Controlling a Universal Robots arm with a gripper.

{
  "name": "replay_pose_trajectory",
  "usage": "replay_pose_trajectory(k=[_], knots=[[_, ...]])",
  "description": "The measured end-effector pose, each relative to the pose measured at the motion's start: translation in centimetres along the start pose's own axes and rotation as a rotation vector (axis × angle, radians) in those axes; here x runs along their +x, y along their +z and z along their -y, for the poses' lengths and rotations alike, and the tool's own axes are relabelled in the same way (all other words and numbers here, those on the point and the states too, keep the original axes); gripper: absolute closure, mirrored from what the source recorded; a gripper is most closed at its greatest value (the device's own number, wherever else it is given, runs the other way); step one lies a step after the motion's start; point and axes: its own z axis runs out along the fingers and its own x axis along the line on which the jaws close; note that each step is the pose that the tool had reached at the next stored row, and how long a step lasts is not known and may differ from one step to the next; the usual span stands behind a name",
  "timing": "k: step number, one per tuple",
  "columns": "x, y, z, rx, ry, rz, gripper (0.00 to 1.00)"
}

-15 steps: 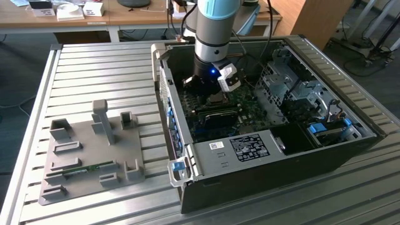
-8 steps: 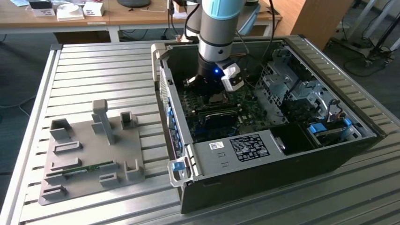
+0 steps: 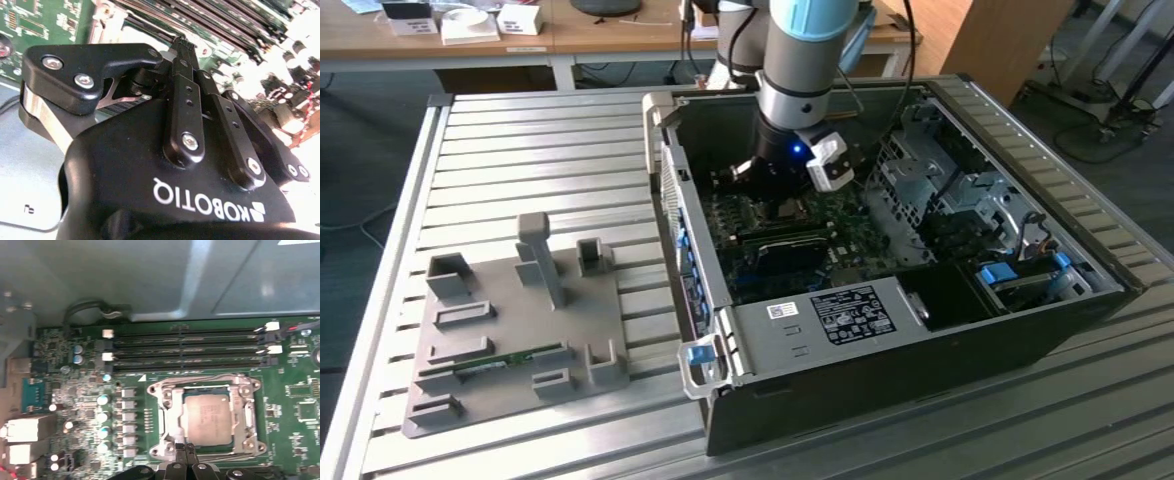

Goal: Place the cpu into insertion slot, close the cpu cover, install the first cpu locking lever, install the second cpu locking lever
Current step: 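Install the second cpu locking lever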

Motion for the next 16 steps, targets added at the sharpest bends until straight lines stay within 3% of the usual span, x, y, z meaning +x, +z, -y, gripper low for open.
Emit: replay_pose_trajectory(k=[4,16], knots=[[-0.55,0.05,-0.25,0.0,0.0,0.0,0.89],[-0.52,0.18,-1.64,0.0,0.0,0.0,0.89]])
